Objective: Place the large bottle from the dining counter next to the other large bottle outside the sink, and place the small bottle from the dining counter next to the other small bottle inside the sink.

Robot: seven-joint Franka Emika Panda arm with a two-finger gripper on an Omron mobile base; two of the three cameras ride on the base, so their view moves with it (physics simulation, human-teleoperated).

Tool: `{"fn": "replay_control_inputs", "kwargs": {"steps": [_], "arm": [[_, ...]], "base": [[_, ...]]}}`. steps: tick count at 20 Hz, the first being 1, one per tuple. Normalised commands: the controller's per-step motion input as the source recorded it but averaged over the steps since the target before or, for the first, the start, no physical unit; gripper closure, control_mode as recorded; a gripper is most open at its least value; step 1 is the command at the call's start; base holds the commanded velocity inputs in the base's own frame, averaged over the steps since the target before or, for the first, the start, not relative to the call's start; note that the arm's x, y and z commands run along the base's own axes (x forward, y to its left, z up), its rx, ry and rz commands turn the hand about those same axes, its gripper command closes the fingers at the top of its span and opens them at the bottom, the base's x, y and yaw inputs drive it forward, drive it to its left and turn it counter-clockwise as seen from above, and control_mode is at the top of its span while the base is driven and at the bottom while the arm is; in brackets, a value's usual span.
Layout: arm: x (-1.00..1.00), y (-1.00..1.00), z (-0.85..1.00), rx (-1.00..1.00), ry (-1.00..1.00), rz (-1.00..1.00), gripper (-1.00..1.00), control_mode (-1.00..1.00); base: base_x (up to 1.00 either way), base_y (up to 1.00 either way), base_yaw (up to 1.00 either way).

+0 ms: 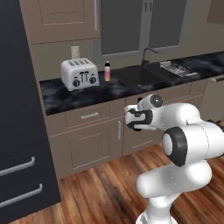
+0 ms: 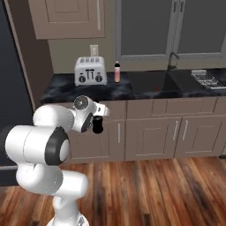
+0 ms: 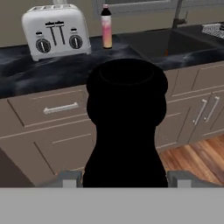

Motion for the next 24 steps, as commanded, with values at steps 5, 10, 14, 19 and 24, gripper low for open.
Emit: {"fn": "replay_control_inputs", "kwargs": {"steps": [5, 10, 14, 19, 24], "arm": [[0.0, 0.0, 0.0, 0.0, 0.0, 0.0, 1.0, 1.0], [0.0, 0.0, 0.0, 0.0, 0.0, 0.0, 1.0, 1.0], [0.0, 0.0, 0.0, 0.0, 0.0, 0.0, 1.0, 1.0], [0.0, 0.0, 0.0, 0.0, 0.0, 0.0, 1.0, 1.0], [0.0, 0.0, 0.0, 0.0, 0.0, 0.0, 1.0, 1.0]], "base": [[0.82, -0.13, 0.0], [0.71, -0.21, 0.0], [0.58, -0.28, 0.0], [0.57, -0.41, 0.0], [0.56, -0.34, 0.0]]}}
